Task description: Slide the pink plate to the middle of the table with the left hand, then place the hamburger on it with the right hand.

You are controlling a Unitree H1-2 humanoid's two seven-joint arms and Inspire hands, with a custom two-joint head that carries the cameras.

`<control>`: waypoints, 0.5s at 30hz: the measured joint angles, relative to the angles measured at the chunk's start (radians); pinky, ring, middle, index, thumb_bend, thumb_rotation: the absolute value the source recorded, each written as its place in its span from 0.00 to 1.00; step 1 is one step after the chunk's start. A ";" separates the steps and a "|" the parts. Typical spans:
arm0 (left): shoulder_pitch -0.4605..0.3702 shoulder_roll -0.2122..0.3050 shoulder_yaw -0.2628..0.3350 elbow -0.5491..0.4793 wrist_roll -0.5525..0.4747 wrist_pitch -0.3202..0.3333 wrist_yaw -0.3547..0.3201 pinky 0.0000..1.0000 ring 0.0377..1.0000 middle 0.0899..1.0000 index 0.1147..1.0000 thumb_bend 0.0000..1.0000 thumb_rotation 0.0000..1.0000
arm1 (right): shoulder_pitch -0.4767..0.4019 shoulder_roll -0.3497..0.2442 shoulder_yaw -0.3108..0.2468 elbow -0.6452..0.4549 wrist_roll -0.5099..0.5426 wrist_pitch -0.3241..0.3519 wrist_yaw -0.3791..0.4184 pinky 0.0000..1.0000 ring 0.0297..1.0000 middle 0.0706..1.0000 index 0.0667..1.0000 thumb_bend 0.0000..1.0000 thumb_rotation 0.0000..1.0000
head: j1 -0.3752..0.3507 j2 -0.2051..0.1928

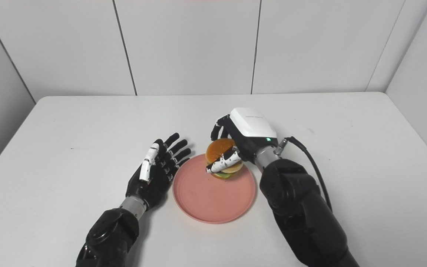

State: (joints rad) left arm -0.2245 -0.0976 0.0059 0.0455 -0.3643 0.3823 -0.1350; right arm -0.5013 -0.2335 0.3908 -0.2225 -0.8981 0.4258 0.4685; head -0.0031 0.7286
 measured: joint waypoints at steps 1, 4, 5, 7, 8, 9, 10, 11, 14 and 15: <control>-0.001 0.000 0.000 0.000 0.000 0.000 0.000 0.88 0.88 0.89 0.89 0.35 1.00 | 0.002 0.001 0.002 0.002 0.003 0.000 0.000 0.19 0.25 0.32 0.45 0.52 0.13 | 0.000 0.000; -0.001 -0.002 0.000 0.000 0.001 0.000 0.002 0.88 0.88 0.89 0.89 0.35 1.00 | 0.005 0.005 0.016 0.007 0.005 0.000 0.000 0.20 0.26 0.33 0.45 0.52 0.13 | 0.000 0.006; -0.001 -0.003 -0.001 0.000 0.002 0.000 0.003 0.88 0.89 0.89 0.89 0.35 1.00 | 0.006 0.005 0.022 0.009 0.005 0.000 0.001 0.21 0.27 0.34 0.45 0.52 0.13 | 0.000 0.006; -0.002 -0.004 -0.003 0.000 0.003 0.000 0.004 0.89 0.89 0.89 0.89 0.35 1.00 | 0.008 0.006 0.031 0.013 0.006 0.000 0.002 0.23 0.30 0.36 0.45 0.52 0.13 | -0.001 0.008; -0.002 -0.004 -0.003 0.000 0.003 0.000 0.004 0.89 0.89 0.89 0.89 0.35 1.00 | 0.010 0.007 0.033 0.017 0.008 0.000 0.002 0.23 0.30 0.36 0.45 0.52 0.13 | -0.002 0.008; -0.002 -0.004 -0.004 0.000 0.004 0.000 0.004 0.88 0.89 0.89 0.89 0.35 1.00 | 0.012 0.008 0.035 0.020 0.009 0.000 0.002 0.24 0.30 0.36 0.45 0.52 0.13 | -0.003 0.011; -0.002 -0.004 -0.005 0.000 0.004 0.000 0.004 0.88 0.89 0.89 0.89 0.35 1.00 | 0.015 0.009 0.036 0.023 0.010 0.000 0.002 0.24 0.30 0.36 0.45 0.52 0.13 | -0.003 0.011; -0.002 -0.004 -0.005 0.000 0.004 0.000 0.005 0.88 0.89 0.89 0.89 0.35 1.00 | 0.020 0.010 0.038 0.024 0.011 -0.001 0.002 0.24 0.29 0.35 0.45 0.52 0.13 | -0.006 0.015; -0.002 -0.004 -0.006 -0.001 0.006 0.001 0.007 0.88 0.89 0.89 0.89 0.35 1.00 | 0.037 0.012 0.052 0.025 0.010 -0.001 0.002 0.24 0.30 0.35 0.45 0.52 0.13 | -0.008 0.018; -0.002 -0.004 -0.006 -0.002 0.010 0.001 0.008 0.88 0.88 0.89 0.89 0.35 1.00 | 0.041 0.013 0.056 0.025 0.008 -0.001 0.002 0.24 0.30 0.35 0.45 0.52 0.13 | -0.008 0.018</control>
State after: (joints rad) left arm -0.2262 -0.1016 0.0001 0.0438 -0.3546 0.3834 -0.1272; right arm -0.4606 -0.2203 0.4466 -0.1972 -0.8897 0.4249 0.4701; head -0.0107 0.7470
